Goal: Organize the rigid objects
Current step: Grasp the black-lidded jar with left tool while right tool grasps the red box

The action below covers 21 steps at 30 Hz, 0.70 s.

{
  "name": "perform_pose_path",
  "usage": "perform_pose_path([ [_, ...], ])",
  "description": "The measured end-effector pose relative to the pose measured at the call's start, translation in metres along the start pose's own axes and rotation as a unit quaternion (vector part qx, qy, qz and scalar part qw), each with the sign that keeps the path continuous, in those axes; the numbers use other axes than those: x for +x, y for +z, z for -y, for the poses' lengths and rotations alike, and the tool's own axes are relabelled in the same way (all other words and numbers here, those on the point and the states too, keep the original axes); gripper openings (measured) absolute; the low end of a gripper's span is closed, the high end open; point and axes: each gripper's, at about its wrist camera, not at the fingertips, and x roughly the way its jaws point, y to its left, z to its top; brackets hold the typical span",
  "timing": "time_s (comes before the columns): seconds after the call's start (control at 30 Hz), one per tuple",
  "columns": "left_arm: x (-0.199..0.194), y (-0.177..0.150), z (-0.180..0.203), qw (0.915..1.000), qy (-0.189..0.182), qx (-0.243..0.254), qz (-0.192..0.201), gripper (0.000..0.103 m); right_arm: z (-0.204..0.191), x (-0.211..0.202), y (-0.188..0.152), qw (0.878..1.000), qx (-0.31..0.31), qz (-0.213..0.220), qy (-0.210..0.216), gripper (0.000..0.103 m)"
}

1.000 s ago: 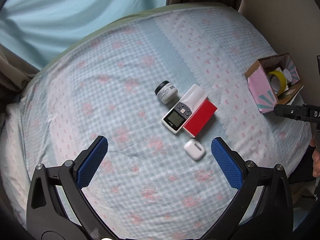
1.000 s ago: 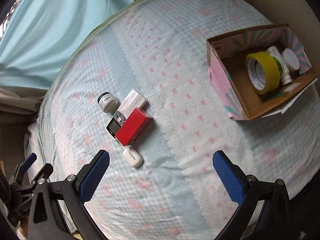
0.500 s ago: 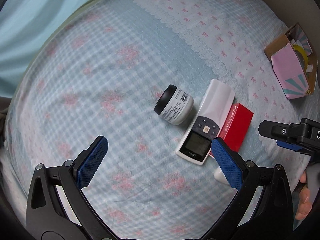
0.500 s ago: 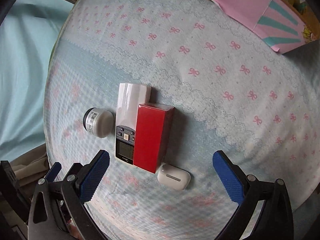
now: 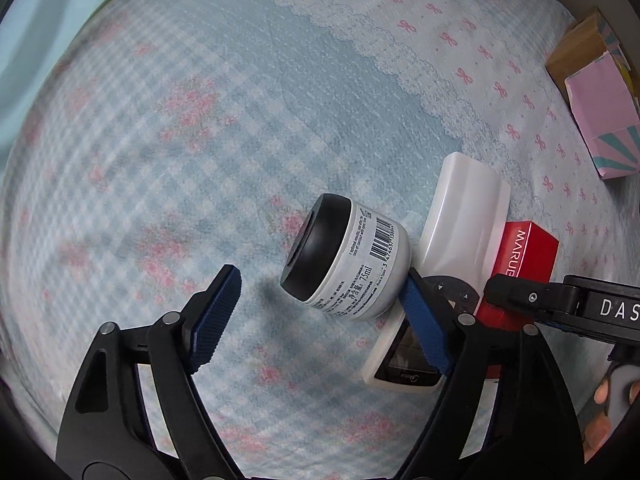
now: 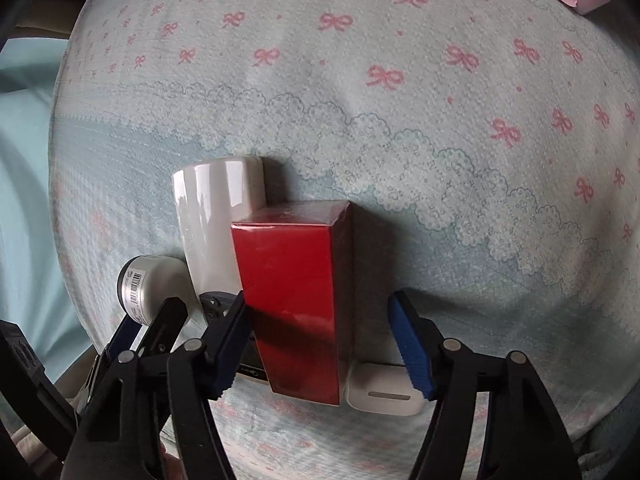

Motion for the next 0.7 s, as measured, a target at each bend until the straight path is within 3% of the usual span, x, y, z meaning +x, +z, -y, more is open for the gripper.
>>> perform_pose_path([
  [0.17, 0.017, 0.003, 0.007, 0.9997, -0.011, 0.018, -0.008, 0.054, -0.016, 0.0, -0.001, 1.0, -0.013, 0.003, -0.017, 0.044],
  [0.47, 0.026, 0.014, 0.02, 0.9992, 0.009, 0.038, 0.003, 0.05, -0.012, 0.008, 0.004, 1.0, -0.006, -0.003, -0.01, 0.044],
  [0.7, 0.005, 0.011, 0.022, 0.9995, 0.008, 0.028, 0.015, 0.049, 0.014, -0.009, 0.009, 1.0, 0.02, -0.014, 0.014, 0.042],
])
